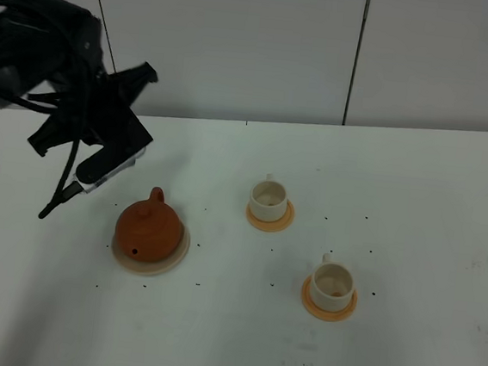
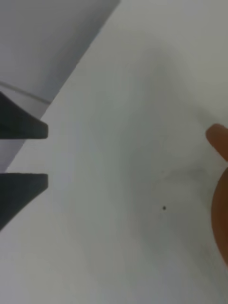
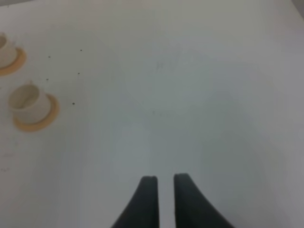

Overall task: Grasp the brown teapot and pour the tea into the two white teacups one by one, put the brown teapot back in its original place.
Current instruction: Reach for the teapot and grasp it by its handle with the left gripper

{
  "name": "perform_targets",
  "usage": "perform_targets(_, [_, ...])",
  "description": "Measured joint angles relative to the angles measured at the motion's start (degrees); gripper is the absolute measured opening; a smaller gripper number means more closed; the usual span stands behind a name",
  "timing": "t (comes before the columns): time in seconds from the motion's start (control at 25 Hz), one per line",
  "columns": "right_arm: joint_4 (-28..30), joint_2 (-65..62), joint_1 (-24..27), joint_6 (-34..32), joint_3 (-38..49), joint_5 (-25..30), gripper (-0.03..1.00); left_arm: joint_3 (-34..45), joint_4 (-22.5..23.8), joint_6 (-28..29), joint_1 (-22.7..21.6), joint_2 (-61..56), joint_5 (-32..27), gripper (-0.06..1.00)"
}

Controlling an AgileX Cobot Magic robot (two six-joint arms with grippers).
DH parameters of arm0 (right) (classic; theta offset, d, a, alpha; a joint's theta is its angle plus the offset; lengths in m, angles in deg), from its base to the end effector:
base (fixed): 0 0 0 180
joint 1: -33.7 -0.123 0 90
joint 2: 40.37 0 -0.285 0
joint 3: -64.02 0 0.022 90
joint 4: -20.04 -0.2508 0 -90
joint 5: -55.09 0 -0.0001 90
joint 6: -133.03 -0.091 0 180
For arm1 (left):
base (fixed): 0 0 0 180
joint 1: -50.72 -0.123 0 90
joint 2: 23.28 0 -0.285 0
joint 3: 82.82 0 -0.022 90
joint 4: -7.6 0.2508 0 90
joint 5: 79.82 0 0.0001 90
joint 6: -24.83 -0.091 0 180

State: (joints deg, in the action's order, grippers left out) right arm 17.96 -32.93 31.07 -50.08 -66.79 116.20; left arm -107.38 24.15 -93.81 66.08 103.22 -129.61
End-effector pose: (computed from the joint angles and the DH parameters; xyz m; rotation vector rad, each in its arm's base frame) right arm -0.0049 0.0027 0.2738 0.0069 2.0561 0.1057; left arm 0.4518 -0.1035 0.2444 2.7677 0.9654 0.8221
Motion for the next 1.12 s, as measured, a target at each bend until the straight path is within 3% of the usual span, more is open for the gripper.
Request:
perform_targets(0.2, [0.0,0.0,0.0,0.0,0.0,0.0,0.08,-1.3,-0.1,-1.3,1.1,0.3,1.3,0.24])
perform_targets(0.52, [-0.1,0.0,0.0,0.0,0.0,0.0,0.08,-4.4,-6.2,-1.6,1.1,0.3,1.4,0.30])
perform_targets(0.8, [-0.1,0.0,0.0,0.0,0.0,0.0,0.09,-4.4,-8.9,-1.7,1.1,0.7,-4.2,0.31])
perform_targets(1.12, [-0.1,0.0,0.0,0.0,0.0,0.0,0.10,-4.5,-14.6,-1.7,0.8,1.9,-4.5,0.31])
